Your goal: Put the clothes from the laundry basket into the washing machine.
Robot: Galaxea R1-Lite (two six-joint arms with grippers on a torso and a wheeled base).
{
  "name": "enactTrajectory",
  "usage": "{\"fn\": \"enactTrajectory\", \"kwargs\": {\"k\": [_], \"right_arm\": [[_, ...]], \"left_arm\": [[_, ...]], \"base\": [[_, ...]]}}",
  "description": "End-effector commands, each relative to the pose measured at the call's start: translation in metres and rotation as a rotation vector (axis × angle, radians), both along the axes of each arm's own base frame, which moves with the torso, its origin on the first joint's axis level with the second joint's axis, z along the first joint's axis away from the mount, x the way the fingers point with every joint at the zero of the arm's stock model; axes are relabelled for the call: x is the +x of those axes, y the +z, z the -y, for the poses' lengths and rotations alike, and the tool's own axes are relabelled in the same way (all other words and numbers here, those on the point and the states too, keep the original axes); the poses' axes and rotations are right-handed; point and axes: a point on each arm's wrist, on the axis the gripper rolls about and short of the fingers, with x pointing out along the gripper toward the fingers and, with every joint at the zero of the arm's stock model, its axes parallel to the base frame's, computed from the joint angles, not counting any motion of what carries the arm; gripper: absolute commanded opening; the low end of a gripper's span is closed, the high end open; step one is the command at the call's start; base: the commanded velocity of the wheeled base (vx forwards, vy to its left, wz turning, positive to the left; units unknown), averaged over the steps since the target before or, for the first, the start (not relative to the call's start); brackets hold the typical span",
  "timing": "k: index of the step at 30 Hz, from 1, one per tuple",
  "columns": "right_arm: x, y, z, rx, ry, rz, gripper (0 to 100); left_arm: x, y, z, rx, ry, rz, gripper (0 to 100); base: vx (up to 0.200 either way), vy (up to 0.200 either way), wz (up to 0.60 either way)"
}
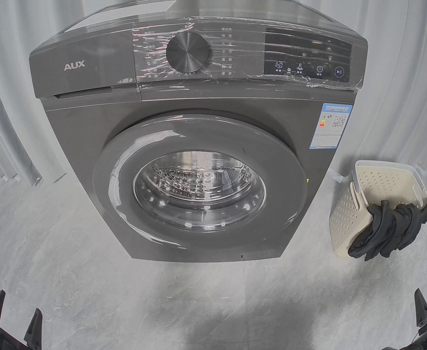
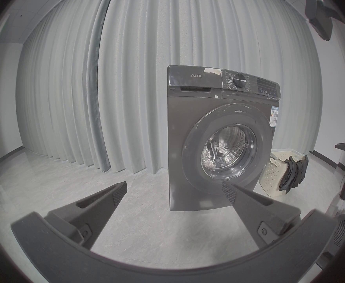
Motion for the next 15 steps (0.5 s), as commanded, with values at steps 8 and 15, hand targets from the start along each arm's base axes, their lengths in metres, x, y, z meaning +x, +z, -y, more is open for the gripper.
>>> {"fn": "enactTrajectory", "kwargs": {"k": [8,15], "right_arm": [[0.0001,-0.0052,0.0,0.0,-0.001,-0.001,100],[0.0001,-0.0052,0.0,0.0,-0.001,-0.001,100]], "left_arm": [[0.0001,-0.0043,-0.0001,0.002,0.002,-0.002,100],[0.0003,-0.0047,-0.0001,0.002,0.002,-0.004,100]], "base": [[0.0,0.075,0.0],[0.0,0.0,0.0]]}}
